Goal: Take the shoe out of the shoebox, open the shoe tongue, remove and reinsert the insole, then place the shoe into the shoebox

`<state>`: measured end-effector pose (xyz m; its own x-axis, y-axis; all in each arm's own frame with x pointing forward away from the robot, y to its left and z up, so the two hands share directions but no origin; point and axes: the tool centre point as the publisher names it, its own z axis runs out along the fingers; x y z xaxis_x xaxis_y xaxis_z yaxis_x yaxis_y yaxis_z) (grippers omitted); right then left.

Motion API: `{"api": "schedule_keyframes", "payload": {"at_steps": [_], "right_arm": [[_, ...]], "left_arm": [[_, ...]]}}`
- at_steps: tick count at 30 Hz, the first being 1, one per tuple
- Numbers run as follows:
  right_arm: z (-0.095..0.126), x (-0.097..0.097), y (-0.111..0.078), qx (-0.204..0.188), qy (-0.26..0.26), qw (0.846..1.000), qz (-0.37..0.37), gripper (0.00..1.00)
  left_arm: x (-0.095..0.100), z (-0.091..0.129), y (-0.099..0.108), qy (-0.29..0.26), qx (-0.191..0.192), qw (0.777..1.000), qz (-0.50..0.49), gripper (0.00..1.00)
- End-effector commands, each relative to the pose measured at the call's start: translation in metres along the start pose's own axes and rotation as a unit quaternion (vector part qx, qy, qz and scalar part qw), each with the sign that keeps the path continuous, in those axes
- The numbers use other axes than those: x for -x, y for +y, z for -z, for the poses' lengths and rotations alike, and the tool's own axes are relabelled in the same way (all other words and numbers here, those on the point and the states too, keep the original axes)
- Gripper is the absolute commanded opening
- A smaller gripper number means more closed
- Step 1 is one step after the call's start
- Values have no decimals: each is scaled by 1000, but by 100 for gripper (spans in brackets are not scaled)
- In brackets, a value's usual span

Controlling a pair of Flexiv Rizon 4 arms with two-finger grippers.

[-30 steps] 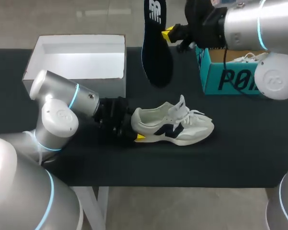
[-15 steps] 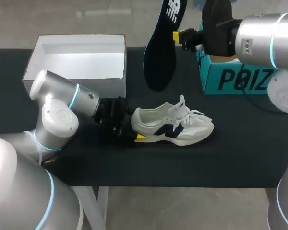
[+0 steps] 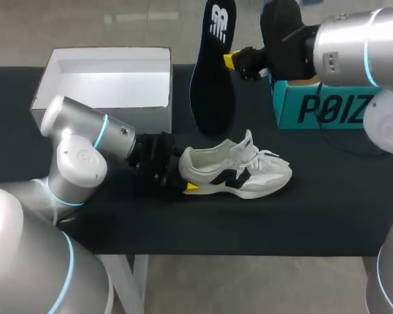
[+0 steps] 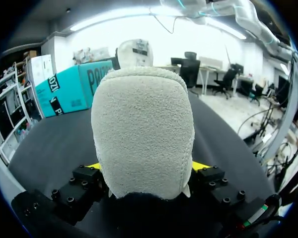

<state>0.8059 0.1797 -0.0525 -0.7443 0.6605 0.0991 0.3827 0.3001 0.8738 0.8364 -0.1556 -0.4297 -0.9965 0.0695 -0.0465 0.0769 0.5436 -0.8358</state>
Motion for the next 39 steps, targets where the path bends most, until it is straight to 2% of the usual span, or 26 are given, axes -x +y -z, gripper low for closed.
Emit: {"api": "schedule_keyframes", "payload": {"at_steps": [1, 6, 12, 17, 25, 39], "right_arm": [[43, 3, -11, -20, 50, 999, 3, 0], [70, -3, -23, -40, 12, 999, -20, 0], [97, -24, -29, -58, -45, 997, -32, 0], [114, -44, -34, -60, -41, 997, -35, 0], [116, -55, -44, -70, -20, 996, -45, 0], [102, -68, -44, -70, 14, 997, -24, 0]], "left_arm": [[-1, 0, 0, -1, 1, 1000, 0, 0], [-1, 0, 0, -1, 1, 1000, 0, 0], [-1, 0, 0, -1, 1, 1000, 0, 0], [-1, 0, 0, -1, 1, 1000, 0, 0], [-1, 0, 0, -1, 1, 1000, 0, 0], [-1, 0, 0, -1, 1, 1000, 0, 0]]}}
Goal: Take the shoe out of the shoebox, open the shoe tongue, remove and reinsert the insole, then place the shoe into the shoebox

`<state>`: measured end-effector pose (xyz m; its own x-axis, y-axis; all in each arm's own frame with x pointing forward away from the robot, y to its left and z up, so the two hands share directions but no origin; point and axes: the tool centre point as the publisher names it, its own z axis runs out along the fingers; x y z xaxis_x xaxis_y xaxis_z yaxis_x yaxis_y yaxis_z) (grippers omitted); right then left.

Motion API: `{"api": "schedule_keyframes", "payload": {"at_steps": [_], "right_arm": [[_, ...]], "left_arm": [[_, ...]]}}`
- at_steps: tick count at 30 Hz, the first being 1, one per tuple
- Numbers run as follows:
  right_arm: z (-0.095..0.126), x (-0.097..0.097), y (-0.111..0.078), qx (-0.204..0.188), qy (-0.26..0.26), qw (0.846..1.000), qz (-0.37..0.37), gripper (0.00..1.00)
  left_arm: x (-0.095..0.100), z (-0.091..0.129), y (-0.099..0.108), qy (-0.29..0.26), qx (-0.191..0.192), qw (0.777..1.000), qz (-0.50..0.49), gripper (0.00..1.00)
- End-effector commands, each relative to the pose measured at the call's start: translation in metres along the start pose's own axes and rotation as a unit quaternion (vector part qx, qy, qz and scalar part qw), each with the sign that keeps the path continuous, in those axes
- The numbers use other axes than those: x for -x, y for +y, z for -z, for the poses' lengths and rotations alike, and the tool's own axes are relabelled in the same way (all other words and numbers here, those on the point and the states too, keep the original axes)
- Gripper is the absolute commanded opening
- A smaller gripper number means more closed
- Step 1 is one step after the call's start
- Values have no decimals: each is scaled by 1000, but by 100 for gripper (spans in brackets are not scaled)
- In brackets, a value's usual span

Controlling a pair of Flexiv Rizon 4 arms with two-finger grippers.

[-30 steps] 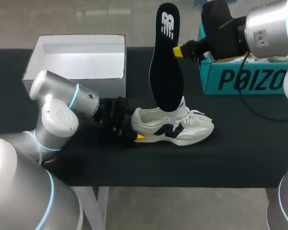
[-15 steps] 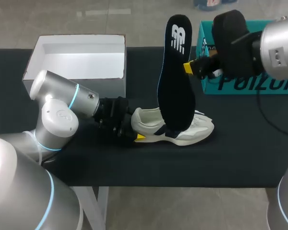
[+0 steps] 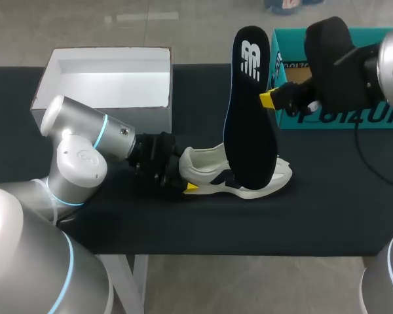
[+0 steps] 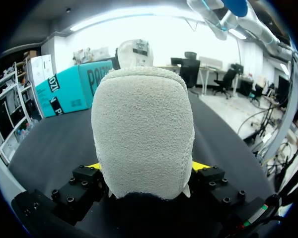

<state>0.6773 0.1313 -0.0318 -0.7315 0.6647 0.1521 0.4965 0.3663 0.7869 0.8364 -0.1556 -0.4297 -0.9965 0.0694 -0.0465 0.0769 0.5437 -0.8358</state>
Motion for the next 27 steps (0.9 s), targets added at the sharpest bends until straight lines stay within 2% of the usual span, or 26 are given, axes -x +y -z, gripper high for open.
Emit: {"api": "schedule_keyframes", "payload": {"at_steps": [1, 17, 18, 19, 20, 21, 23, 27], "right_arm": [[-12, -3, 3, 5, 5, 1000, 2, 0], [-12, -4, 3, 0, -3, 1000, 0, 0], [-12, -4, 3, 0, -3, 1000, 0, 0], [-12, -4, 3, 0, -3, 1000, 0, 0], [-12, -4, 3, 0, -3, 1000, 0, 0], [-12, -4, 3, 0, -3, 1000, 0, 0], [-12, -4, 3, 0, -3, 1000, 0, 0], [-12, -4, 3, 0, -3, 1000, 0, 0]], "left_arm": [[-1, 0, 0, -1, 1, 1000, 0, 0], [-1, 0, 0, -1, 1, 1000, 0, 0], [-1, 0, 0, -1, 1, 1000, 0, 9], [-1, 0, 0, -1, 1, 1000, 0, 32], [1, 3, -2, 1, 12, 1000, -2, 61], [2, 6, -2, 3, 24, 1000, -4, 97], [7, 12, -1, -2, 59, 998, -1, 100], [12, 22, -2, -6, 99, 995, -1, 100]]}}
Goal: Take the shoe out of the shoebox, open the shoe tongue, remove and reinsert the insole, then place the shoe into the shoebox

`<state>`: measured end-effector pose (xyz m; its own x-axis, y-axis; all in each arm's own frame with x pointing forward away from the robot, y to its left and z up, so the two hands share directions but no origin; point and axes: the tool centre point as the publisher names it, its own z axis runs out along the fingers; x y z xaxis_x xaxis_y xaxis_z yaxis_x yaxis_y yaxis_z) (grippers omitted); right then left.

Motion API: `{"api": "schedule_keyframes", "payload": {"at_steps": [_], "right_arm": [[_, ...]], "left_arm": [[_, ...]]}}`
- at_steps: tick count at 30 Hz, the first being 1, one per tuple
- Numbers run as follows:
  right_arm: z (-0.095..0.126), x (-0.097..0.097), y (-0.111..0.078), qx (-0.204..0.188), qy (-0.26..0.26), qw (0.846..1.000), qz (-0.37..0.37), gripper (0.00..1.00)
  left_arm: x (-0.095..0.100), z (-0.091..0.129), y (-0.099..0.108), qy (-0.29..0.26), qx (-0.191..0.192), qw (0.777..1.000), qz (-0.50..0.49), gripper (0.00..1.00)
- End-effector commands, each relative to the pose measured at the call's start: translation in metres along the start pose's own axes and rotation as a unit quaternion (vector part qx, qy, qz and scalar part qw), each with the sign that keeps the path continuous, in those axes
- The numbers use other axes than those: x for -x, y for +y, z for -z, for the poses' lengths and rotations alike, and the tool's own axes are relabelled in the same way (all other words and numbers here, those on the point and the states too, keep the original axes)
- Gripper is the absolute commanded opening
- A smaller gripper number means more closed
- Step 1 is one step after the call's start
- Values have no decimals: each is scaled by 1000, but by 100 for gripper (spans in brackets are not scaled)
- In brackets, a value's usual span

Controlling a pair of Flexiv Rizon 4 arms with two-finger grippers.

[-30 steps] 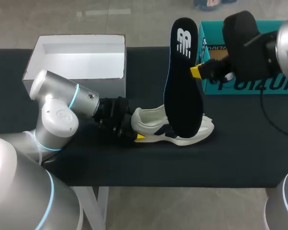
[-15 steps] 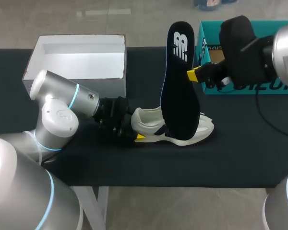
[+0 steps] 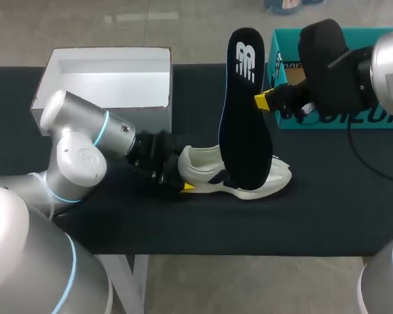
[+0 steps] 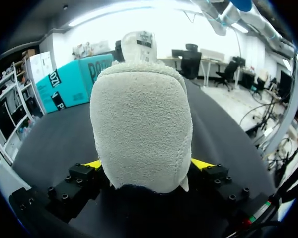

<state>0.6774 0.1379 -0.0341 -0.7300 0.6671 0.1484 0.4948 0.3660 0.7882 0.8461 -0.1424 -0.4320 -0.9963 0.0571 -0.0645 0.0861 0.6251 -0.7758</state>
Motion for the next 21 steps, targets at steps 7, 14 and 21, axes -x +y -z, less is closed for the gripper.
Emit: {"api": "schedule_keyframes", "payload": {"at_steps": [7, 14, 21], "right_arm": [[-6, 0, 3, -1, -1, 1000, -1, 0], [-6, 0, 3, -1, -1, 1000, -1, 0], [-6, 0, 3, -1, -1, 1000, -1, 0]], "left_arm": [[8, 14, -13, 15, 106, 994, 1, 100], [5, 22, -26, 31, 165, 986, -10, 100], [-1, 40, -38, 25, 212, 977, -29, 100]]}}
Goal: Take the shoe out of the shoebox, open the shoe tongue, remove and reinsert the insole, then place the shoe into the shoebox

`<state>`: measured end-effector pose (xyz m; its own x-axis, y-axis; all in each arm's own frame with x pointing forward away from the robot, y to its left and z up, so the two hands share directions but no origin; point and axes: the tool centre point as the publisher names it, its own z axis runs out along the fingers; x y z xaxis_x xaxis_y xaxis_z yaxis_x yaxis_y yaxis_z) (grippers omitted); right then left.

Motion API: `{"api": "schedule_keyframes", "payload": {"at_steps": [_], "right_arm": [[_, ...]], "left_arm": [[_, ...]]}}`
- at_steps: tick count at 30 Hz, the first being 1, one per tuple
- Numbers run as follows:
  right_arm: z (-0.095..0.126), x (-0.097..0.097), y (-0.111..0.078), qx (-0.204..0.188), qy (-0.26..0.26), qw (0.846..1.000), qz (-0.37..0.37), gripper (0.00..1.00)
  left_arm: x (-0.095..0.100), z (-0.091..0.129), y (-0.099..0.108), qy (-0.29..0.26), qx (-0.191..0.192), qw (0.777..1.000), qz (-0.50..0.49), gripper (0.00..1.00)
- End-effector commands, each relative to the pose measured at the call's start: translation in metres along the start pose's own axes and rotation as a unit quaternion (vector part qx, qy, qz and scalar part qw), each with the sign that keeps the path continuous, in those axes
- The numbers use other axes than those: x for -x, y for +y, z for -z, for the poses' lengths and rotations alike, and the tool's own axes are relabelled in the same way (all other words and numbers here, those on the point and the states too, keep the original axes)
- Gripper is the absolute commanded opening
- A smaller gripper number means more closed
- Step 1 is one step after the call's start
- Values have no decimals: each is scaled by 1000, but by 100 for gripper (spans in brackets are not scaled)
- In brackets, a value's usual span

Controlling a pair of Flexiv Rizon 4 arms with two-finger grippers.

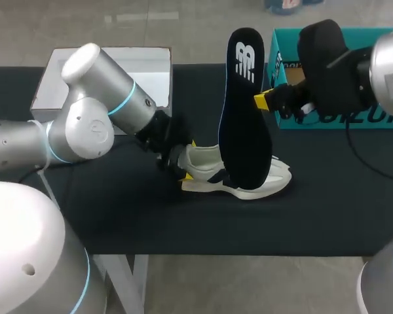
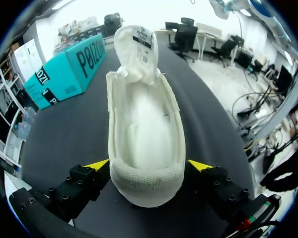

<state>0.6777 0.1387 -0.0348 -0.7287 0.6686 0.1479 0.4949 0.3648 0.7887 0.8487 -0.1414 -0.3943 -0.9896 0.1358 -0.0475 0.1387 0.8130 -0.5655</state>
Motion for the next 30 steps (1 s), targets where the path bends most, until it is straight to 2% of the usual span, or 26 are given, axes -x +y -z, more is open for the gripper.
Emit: {"api": "schedule_keyframes", "payload": {"at_steps": [1, 6, 12, 19, 25, 29, 30], "right_arm": [[-5, 0, 3, -2, 0, 1000, 0, 0], [-5, 0, 3, -2, 0, 1000, 0, 0], [-5, 0, 3, -2, 0, 1000, 0, 0], [-5, 0, 3, -2, 0, 1000, 0, 0], [-5, 0, 3, -2, 0, 1000, 0, 0], [-5, 0, 3, -2, 0, 1000, 0, 0], [-5, 0, 3, -2, 0, 1000, 0, 0]], "left_arm": [[-7, 21, -6, -9, 75, 997, -4, 100], [-6, 35, -9, 3, 104, 994, -17, 100], [-1, 47, -18, 63, 145, 987, -38, 100], [9, 61, -27, 73, 195, 978, -33, 100], [7, 69, -34, 86, 220, 971, -37, 100], [4, 75, -40, 77, 223, 971, -46, 100], [3, 76, -41, 74, 211, 973, -56, 100]]}}
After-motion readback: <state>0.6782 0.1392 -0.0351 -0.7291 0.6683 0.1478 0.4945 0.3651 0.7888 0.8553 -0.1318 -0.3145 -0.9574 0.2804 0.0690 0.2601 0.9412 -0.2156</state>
